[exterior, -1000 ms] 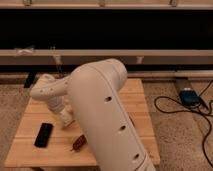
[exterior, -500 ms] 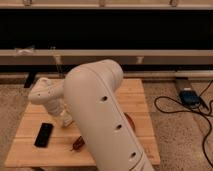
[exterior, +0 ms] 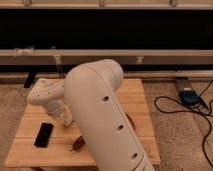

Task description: Place the white sponge in the ceramic bowl

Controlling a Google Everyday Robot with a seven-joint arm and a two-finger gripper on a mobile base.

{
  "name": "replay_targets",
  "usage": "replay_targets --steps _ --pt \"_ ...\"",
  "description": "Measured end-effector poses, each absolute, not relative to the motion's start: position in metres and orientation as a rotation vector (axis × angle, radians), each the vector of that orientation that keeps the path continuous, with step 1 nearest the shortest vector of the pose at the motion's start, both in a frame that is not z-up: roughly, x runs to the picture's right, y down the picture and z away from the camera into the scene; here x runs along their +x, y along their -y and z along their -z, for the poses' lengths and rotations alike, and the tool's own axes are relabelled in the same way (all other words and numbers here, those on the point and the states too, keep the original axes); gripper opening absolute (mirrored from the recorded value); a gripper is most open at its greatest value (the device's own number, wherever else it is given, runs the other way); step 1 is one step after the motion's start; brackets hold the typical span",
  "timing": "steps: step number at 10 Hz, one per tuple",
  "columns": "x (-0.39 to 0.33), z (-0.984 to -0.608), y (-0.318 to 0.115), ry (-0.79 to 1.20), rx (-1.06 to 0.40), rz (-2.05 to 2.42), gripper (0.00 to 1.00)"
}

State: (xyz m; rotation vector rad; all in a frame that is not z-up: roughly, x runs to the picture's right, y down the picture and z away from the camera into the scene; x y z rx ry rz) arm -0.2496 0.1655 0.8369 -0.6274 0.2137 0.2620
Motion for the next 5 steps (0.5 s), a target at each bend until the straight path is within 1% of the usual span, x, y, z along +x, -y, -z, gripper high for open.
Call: replay_targets --steps 3,5 --pt "-0.237 -0.796 -0.13 -0.149 -0.642 -0.294 0.0" --pt "-0.215 -0.768 -0.109 -0.111 -0.65 -0.326 0.0"
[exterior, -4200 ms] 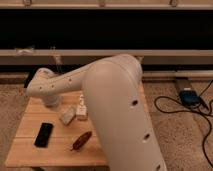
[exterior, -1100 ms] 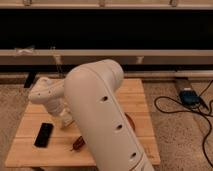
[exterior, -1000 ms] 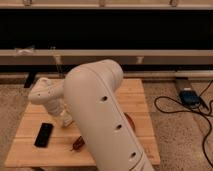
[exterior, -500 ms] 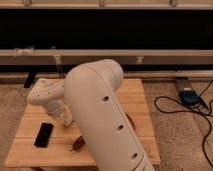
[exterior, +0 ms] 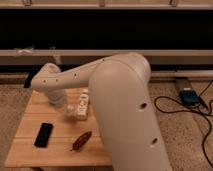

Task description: Place the white sponge in the ceramic bowl

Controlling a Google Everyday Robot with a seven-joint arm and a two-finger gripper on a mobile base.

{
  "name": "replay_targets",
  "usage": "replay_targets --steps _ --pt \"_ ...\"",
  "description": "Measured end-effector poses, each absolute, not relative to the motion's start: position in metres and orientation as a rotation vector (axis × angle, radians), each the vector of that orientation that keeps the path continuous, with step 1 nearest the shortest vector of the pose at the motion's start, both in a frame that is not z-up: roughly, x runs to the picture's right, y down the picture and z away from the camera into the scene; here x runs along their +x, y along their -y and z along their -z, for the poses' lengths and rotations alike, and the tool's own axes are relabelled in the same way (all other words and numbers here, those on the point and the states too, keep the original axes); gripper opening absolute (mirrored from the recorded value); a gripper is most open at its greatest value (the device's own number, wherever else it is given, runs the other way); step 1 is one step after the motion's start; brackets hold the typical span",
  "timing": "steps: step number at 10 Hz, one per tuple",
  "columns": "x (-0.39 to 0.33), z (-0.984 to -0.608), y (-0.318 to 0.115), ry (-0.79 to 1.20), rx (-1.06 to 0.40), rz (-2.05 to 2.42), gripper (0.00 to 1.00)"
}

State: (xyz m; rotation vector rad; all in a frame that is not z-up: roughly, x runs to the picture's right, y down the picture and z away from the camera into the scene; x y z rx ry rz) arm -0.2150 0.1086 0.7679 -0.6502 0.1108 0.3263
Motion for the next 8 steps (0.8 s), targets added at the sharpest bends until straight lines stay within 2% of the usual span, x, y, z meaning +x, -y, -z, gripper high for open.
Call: replay_targets --steps 4,8 --pt "-0.146 -0.742 -0.096 -0.085 -0.657 -0.424 0.0" --pt "-0.063 -0.746 -0.102 -0.147 -0.677 -0.548 0.0"
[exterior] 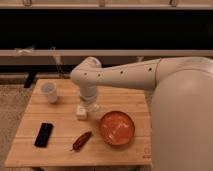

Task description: Place the white sponge in the ceramic bowl

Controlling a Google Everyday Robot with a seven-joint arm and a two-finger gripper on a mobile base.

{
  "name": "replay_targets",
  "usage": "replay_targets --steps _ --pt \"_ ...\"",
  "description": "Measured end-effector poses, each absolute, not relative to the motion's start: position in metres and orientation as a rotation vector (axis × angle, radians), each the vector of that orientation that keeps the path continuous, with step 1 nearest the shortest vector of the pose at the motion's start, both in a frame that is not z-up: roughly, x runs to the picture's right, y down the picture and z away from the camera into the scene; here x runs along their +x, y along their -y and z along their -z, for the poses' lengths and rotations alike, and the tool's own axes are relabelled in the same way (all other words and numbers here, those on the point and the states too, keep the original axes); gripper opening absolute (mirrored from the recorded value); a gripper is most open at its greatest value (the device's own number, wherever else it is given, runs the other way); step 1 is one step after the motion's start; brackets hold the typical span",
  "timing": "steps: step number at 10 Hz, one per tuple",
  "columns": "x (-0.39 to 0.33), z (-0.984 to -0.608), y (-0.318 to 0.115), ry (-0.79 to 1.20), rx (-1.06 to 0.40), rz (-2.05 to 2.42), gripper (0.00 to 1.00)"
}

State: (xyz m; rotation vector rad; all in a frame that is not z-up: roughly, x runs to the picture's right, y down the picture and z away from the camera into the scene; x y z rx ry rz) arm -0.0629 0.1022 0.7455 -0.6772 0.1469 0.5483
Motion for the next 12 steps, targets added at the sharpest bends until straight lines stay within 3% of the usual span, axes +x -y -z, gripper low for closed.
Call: replay_targets --steps 1,3,9,12 --pt "-0.044 -0.746 -0.108 -0.166 -0.687 -0.575 0.02" --pt "-0.01 -0.746 -0.118 -0.2 -0.707 -0.62 0.17" --pt "0.07 -0.738 -0.176 -0.278 -0.825 -0.699 0.77" --pt "0.067 -0.731 -0.18 -0.224 -0.834 -0.679 0.8"
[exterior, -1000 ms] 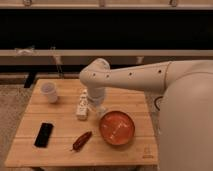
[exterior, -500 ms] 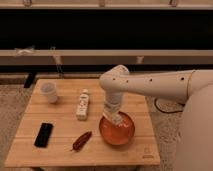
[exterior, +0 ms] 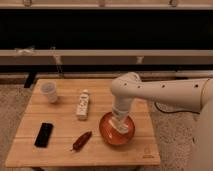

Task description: Place the white sponge in the ceramic bowl

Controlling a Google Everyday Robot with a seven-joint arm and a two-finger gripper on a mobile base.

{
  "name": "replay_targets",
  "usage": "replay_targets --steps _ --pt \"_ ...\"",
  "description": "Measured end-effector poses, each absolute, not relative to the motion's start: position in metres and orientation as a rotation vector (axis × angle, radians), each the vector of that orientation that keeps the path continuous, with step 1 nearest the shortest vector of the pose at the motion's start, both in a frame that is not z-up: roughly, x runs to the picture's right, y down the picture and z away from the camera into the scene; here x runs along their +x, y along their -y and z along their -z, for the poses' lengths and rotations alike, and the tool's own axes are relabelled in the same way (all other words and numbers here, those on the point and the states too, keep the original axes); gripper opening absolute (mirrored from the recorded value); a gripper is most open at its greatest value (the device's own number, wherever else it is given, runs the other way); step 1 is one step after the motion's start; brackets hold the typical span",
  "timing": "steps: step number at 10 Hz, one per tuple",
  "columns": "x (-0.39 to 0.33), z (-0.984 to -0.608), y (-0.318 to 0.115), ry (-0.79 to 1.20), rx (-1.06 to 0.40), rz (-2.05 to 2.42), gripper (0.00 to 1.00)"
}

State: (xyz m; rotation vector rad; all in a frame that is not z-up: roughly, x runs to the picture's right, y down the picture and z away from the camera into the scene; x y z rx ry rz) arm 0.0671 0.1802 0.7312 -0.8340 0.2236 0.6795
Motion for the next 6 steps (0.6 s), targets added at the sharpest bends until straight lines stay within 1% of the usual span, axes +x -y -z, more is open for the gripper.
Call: replay_targets --steps 1,4,6 --pt "0.067 -0.726 -0.173 -0.193 -0.816 -0.675 0.8" --pt "0.043 -0.701 -0.13 -0.067 -0.73 -0.644 0.8" --pt "0.038 -0.7 -0.127 -0.056 -0.726 -0.637 0.8"
